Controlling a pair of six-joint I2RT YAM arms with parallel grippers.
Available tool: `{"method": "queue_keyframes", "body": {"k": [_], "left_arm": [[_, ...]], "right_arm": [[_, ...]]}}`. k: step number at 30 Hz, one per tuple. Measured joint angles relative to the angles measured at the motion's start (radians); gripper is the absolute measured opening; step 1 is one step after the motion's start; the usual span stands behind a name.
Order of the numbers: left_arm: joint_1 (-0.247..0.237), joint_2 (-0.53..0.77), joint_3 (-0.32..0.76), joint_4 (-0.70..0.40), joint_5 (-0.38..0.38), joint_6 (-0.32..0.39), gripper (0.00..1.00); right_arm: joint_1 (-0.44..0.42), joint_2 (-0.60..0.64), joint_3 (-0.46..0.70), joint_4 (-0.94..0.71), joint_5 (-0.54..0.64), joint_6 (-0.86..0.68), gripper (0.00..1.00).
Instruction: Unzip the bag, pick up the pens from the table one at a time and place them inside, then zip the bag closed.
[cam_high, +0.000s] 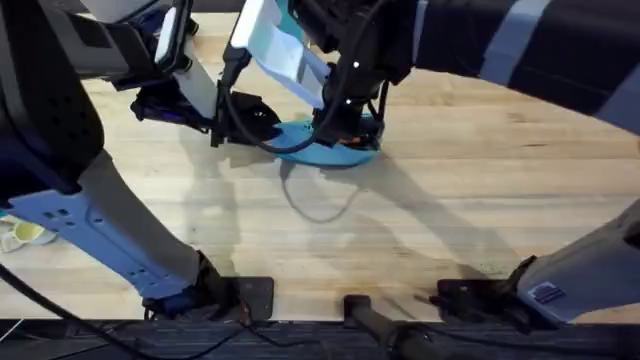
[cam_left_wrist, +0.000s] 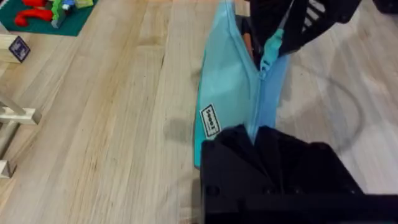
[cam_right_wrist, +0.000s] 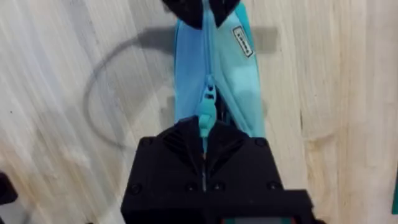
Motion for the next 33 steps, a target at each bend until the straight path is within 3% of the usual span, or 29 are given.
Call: {"method": "queue_keyframes", "body": {"k": [23, 33], "left_arm": [[0.000, 0.000, 0.000, 0.003, 0.000, 0.000, 0.043], [0.000, 0.000, 0.000, 0.003, -0.001, 0.000, 0.043]], "right_arm": [[-0.080, 0.000, 0.002, -0.076, 0.007, 0.000, 0.030], [-0.105, 0.000, 0.002, -0.189, 0.015, 0.000, 0.030]]}}
